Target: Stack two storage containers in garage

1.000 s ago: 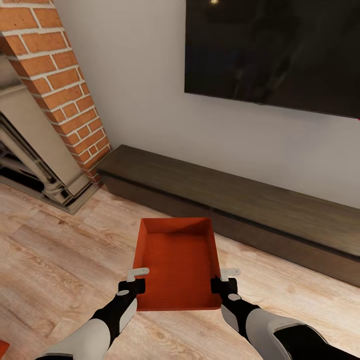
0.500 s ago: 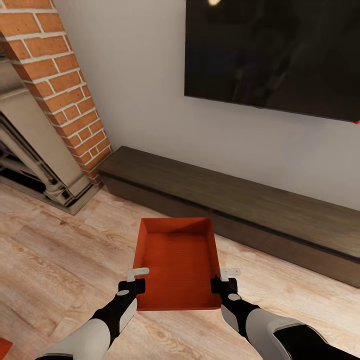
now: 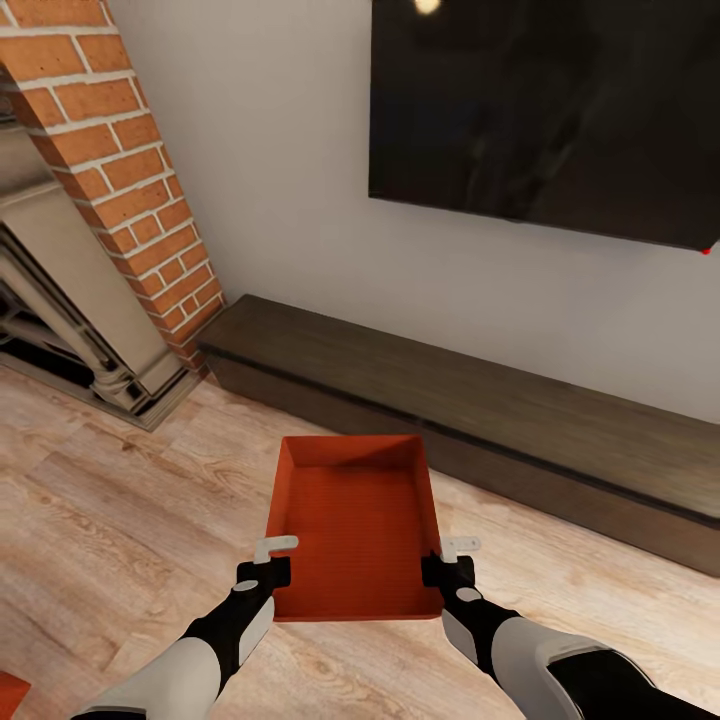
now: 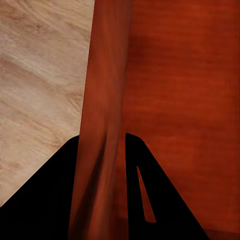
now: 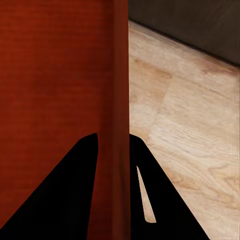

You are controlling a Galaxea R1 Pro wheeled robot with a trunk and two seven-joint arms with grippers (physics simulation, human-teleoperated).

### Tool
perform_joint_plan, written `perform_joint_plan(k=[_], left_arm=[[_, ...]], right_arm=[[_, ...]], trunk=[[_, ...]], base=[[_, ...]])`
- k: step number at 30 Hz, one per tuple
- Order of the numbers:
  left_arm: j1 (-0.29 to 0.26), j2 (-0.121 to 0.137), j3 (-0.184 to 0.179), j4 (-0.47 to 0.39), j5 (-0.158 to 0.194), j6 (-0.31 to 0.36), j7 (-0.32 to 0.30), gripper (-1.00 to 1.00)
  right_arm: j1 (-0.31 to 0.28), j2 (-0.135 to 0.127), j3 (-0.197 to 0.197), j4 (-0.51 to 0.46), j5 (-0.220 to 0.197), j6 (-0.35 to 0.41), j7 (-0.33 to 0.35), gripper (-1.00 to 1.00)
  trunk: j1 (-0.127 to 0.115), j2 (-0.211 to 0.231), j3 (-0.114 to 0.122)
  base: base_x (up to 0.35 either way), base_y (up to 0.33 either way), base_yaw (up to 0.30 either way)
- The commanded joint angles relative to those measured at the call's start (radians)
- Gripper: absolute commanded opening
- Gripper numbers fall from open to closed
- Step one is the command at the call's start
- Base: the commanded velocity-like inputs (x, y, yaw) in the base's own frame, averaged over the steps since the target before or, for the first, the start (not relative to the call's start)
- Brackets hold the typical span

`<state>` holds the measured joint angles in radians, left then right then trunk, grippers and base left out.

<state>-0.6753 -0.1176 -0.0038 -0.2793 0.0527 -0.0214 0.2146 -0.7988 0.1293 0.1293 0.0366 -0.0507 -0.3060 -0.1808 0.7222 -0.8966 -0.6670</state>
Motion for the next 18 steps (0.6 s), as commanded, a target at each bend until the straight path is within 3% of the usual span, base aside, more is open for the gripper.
perform_joint_plan(k=[1, 18], left_arm=[[0.0, 0.014, 0.006, 0.003, 0.006, -0.003, 0.022, -1.0], [0.0, 0.014, 0.006, 0.003, 0.006, -0.003, 0.02, -1.0]], right_arm=[[-0.002, 0.001, -0.05, -0.004, 0.032, -0.005, 0.003, -1.0], [-0.002, 0.001, -0.05, -0.004, 0.032, -0.005, 0.003, -1.0]], trunk=[[-0.004, 0.007, 0.002], [-0.069, 0.126, 0.056]], base=[[0.0, 0.0, 0.0], [0.0, 0.0, 0.0]])
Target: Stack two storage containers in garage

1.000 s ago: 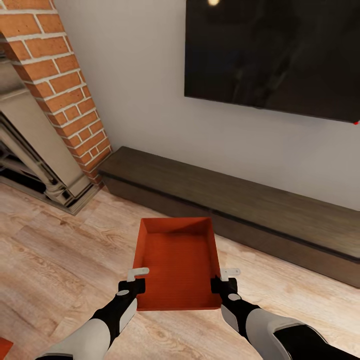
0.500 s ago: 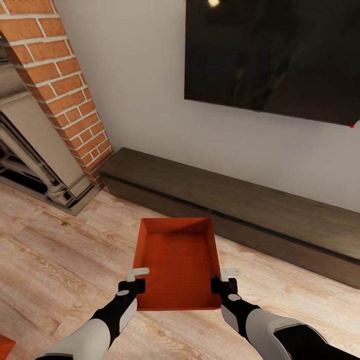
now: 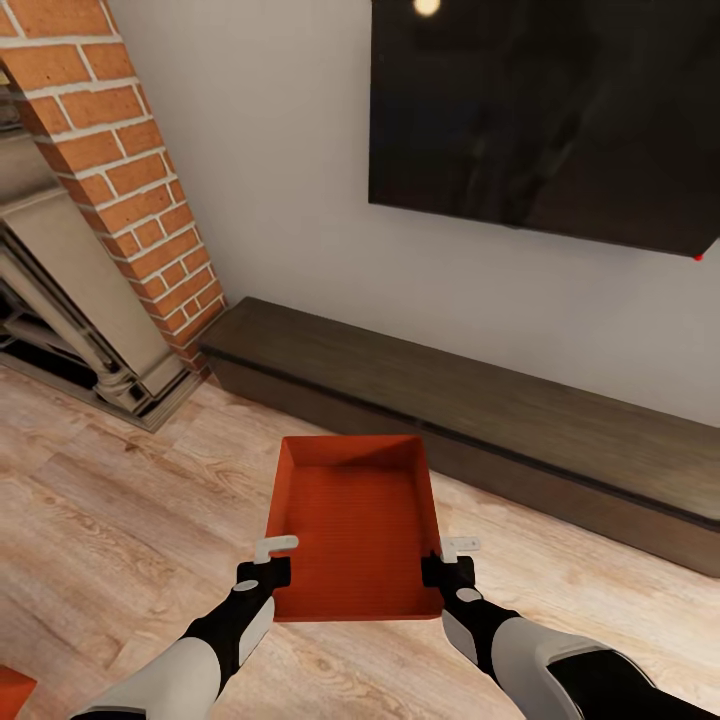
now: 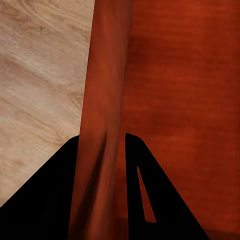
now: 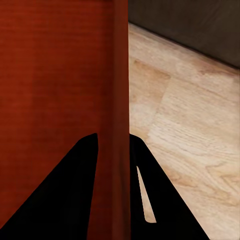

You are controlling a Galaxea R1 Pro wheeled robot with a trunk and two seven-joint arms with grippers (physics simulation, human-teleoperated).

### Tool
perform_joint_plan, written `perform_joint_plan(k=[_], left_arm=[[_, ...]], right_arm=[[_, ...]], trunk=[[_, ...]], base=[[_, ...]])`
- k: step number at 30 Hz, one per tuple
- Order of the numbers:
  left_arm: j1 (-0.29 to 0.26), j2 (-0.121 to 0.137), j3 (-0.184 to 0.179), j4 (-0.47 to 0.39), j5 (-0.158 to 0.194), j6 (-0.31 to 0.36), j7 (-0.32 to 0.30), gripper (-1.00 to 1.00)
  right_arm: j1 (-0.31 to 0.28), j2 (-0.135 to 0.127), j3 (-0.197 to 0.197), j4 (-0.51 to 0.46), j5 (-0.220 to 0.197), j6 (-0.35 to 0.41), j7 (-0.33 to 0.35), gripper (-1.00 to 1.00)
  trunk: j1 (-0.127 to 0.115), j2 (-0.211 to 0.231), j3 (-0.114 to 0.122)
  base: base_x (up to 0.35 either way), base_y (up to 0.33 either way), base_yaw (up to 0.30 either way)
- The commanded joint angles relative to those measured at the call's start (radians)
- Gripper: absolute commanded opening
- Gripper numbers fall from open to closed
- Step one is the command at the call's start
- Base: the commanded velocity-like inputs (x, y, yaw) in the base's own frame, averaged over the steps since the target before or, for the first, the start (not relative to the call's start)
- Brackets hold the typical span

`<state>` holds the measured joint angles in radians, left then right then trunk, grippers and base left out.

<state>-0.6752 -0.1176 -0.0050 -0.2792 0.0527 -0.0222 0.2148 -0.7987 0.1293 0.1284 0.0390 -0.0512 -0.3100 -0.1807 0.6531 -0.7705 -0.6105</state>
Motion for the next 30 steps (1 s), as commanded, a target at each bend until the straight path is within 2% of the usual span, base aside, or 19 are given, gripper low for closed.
perform_joint_plan(k=[1, 17, 30], left_arm=[[0.0, 0.014, 0.008, 0.003, 0.006, -0.002, 0.02, -1.0], [0.0, 0.013, 0.007, 0.003, 0.008, -0.002, 0.02, -1.0], [0.0, 0.013, 0.007, 0.003, 0.006, -0.002, 0.021, -1.0]], right_arm=[[-0.002, 0.001, -0.049, -0.007, 0.033, -0.001, 0.003, -1.0], [-0.002, 0.001, -0.049, -0.007, 0.033, -0.001, 0.003, -1.0], [-0.002, 0.001, -0.049, -0.007, 0.033, -0.001, 0.003, -1.0]], trunk=[[-0.004, 0.006, 0.002], [-0.065, 0.118, 0.053], [-0.065, 0.118, 0.053]], base=[[0.0, 0.0, 0.0], [0.0, 0.0, 0.0], [0.0, 0.0, 0.0]])
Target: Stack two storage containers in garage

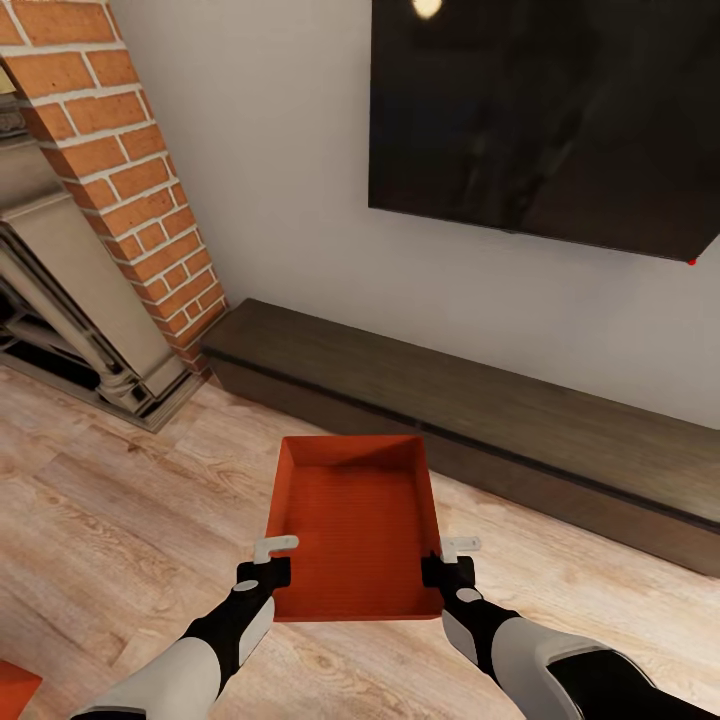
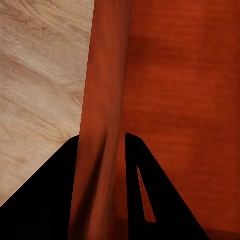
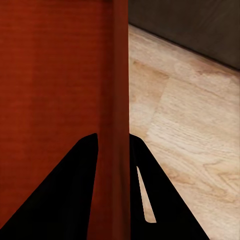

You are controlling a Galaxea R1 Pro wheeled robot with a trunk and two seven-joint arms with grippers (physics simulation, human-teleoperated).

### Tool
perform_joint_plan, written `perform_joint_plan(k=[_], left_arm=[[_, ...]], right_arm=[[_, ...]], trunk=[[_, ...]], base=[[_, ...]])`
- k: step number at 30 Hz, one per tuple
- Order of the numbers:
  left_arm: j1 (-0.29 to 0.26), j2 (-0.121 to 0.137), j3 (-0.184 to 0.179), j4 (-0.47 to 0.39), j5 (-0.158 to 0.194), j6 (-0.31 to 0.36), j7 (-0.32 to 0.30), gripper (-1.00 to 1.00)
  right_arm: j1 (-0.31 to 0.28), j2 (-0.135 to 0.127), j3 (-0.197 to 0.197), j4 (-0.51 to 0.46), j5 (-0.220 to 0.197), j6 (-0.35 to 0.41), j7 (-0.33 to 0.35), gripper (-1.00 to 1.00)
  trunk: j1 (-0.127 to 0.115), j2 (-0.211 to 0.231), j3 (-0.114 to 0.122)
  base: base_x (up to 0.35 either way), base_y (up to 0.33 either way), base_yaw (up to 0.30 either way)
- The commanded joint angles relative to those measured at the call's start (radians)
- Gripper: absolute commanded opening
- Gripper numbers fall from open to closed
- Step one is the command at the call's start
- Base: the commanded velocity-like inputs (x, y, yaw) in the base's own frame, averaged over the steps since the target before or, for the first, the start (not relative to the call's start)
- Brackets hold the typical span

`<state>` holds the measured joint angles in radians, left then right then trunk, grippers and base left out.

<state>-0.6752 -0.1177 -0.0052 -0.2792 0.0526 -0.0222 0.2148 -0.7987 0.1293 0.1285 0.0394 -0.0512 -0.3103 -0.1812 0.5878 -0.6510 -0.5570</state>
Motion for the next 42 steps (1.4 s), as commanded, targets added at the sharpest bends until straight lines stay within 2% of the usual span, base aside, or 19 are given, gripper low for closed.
perform_joint_plan(k=[1, 24, 42], left_arm=[[0.0, 0.013, 0.007, 0.003, 0.006, -0.002, 0.021, -1.0], [0.0, 0.013, 0.007, 0.005, 0.008, -0.002, 0.021, -1.0], [0.0, 0.012, 0.006, 0.004, 0.006, -0.002, 0.021, -1.0]], right_arm=[[-0.002, 0.001, -0.049, -0.007, 0.033, -0.001, 0.003, -1.0], [-0.002, 0.002, -0.047, -0.007, 0.034, -0.001, 0.005, -1.0], [-0.002, 0.003, -0.047, -0.007, 0.034, -0.006, 0.004, -1.0]], trunk=[[0.0, -0.001, -0.001], [0.0, -0.001, -0.001], [0.0, -0.001, 0.025]], base=[[0.0, 0.0, 0.0], [0.0, 0.0, 0.0], [0.0, 0.0, 0.0]])
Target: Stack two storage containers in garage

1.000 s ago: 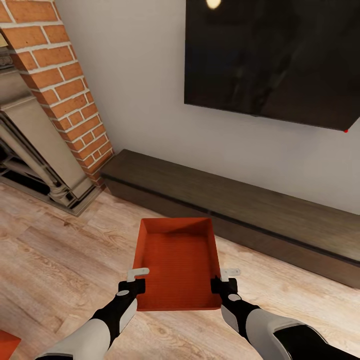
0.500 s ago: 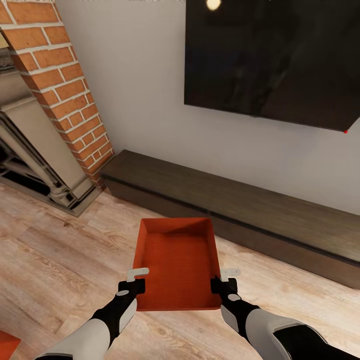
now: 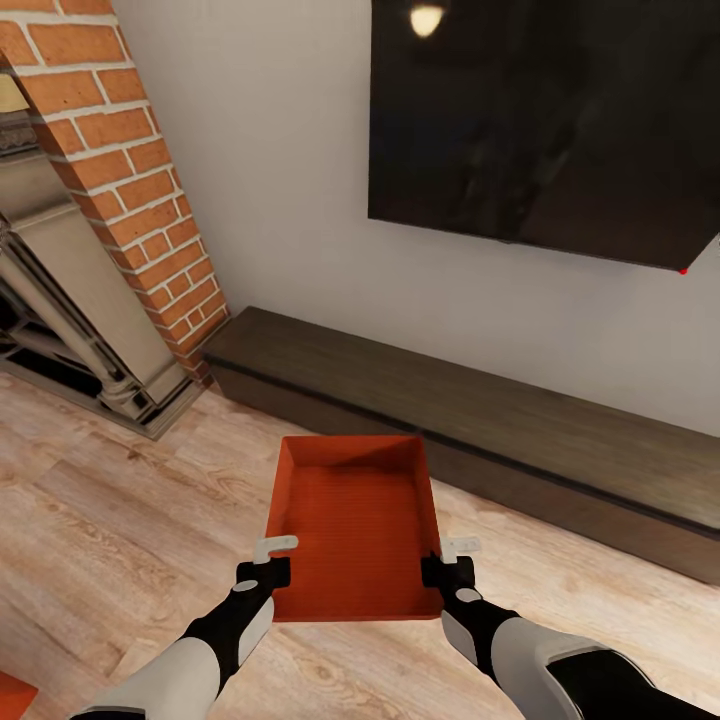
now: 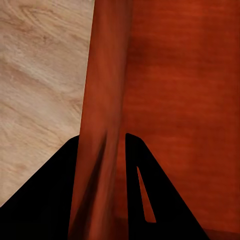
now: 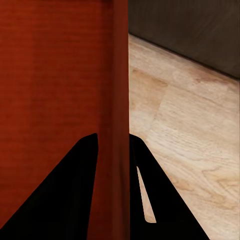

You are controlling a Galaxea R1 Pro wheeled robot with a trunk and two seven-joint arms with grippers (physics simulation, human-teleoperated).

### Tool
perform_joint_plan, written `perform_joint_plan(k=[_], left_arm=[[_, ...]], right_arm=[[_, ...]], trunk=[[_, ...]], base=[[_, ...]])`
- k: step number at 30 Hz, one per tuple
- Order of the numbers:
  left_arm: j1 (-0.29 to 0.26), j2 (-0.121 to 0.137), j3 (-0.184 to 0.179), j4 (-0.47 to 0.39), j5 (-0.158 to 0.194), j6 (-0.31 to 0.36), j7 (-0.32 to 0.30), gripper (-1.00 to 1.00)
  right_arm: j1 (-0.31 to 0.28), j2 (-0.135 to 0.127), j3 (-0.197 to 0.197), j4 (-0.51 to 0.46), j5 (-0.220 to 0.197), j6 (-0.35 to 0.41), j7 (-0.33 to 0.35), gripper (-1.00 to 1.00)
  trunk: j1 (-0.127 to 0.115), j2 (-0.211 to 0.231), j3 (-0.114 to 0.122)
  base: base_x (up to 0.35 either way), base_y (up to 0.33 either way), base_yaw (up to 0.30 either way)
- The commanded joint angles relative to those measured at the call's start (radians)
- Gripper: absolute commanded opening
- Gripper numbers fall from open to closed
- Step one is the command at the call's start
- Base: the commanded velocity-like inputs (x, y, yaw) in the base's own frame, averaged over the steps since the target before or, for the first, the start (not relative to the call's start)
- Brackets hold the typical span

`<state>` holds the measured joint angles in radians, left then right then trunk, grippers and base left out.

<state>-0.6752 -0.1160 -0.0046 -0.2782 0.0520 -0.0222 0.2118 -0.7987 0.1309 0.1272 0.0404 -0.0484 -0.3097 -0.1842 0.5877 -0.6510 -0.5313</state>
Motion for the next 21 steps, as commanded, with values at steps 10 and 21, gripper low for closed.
perform_joint_plan(k=[10, 21], left_arm=[[0.0, 0.01, 0.006, 0.002, 0.006, -0.002, 0.024, -1.0], [0.0, 0.012, 0.006, 0.002, 0.006, -0.002, 0.024, -1.0]], right_arm=[[-0.002, 0.001, -0.046, -0.008, 0.033, -0.006, 0.008, -1.0], [-0.002, 0.0, -0.046, -0.008, 0.035, -0.005, 0.009, -1.0]], trunk=[[0.0, -0.001, 0.014], [0.0, -0.001, 0.031]], base=[[0.0, 0.0, 0.0], [0.0, 0.0, 0.0]])
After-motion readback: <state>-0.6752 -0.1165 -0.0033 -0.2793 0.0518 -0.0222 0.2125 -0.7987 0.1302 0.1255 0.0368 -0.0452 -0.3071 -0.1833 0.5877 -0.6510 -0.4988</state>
